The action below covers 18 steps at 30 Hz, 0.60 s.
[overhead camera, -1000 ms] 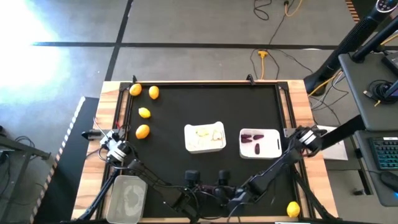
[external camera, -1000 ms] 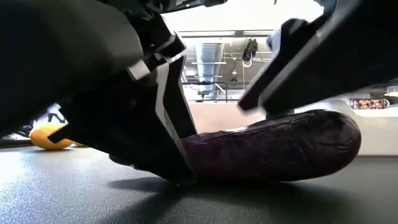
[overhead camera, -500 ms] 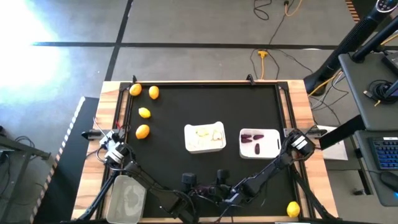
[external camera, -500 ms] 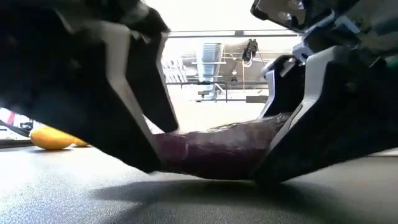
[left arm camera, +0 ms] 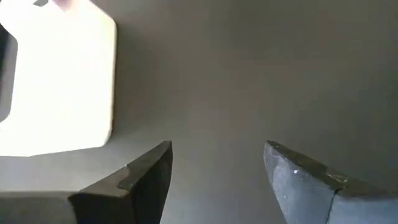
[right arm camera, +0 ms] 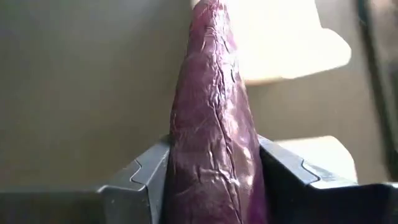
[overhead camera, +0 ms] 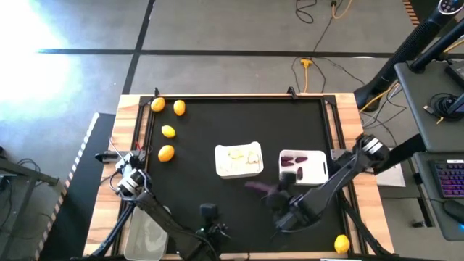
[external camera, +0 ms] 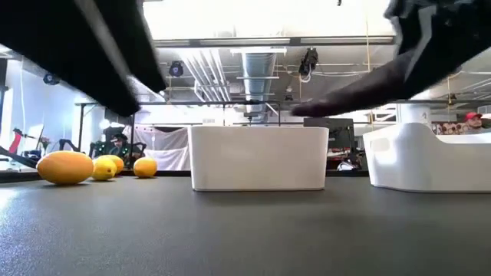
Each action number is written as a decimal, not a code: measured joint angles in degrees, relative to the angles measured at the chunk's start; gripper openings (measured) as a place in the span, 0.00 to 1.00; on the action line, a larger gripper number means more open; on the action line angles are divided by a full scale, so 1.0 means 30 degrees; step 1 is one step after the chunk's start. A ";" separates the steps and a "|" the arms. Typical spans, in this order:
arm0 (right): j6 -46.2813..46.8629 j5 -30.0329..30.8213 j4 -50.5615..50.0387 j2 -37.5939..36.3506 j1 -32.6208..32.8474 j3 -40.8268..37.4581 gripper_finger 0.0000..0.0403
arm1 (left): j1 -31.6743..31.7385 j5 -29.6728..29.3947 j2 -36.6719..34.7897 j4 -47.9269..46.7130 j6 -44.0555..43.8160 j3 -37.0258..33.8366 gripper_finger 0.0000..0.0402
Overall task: Sort produce into baskets
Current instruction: Put the eggplant into the right white bin
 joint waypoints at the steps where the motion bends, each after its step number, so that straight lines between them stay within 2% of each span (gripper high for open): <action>1: 0.1093 0.0327 -0.0977 -0.0340 0.0002 -0.0175 0.44 | -0.0007 0.0264 0.0000 -0.0045 -0.0222 -0.0038 0.59; 4: 0.4869 0.1665 -0.4274 -0.1403 0.0022 -0.0696 0.44 | -0.0021 0.0878 0.0000 -0.0050 -0.0837 -0.0280 0.59; 8: 0.8813 0.1838 -0.7078 -0.2623 0.0002 -0.1055 0.46 | -0.0021 0.1101 -0.0389 -0.0114 -0.1432 -0.1195 0.59; 13: 0.9911 0.0422 -0.7703 -0.4064 0.0000 -0.2095 0.45 | -0.0021 0.0125 -0.1898 0.2140 -0.1460 -0.4043 0.59; 18: 1.0230 -0.1973 -0.7632 -0.4871 -0.0015 -0.4066 0.46 | 0.0077 0.0121 -0.3278 0.7587 -0.0410 -0.7908 0.59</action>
